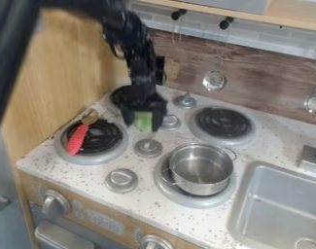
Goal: It pulled the green object out of the pot.
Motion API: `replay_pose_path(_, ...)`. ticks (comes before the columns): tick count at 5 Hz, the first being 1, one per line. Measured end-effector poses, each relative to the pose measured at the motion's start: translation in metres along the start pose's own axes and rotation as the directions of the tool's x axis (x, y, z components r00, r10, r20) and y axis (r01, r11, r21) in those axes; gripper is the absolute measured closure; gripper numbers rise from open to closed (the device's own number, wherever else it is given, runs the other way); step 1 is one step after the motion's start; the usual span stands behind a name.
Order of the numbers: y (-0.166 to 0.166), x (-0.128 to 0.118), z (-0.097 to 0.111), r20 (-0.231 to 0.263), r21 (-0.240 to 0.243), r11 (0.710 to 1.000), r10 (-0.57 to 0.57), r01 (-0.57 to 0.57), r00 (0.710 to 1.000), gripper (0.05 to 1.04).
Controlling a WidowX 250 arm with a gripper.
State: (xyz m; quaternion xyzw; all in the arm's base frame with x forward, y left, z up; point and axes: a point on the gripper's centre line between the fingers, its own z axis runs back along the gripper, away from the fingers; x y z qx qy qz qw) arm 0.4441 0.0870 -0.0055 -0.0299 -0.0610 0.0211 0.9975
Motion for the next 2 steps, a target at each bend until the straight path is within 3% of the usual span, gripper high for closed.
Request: replay_pose_path(2, 0.001, -0.026, 0.021, 0.019, 0.051, 0.998, -0.03, 0.029, 0.999, 0.084)
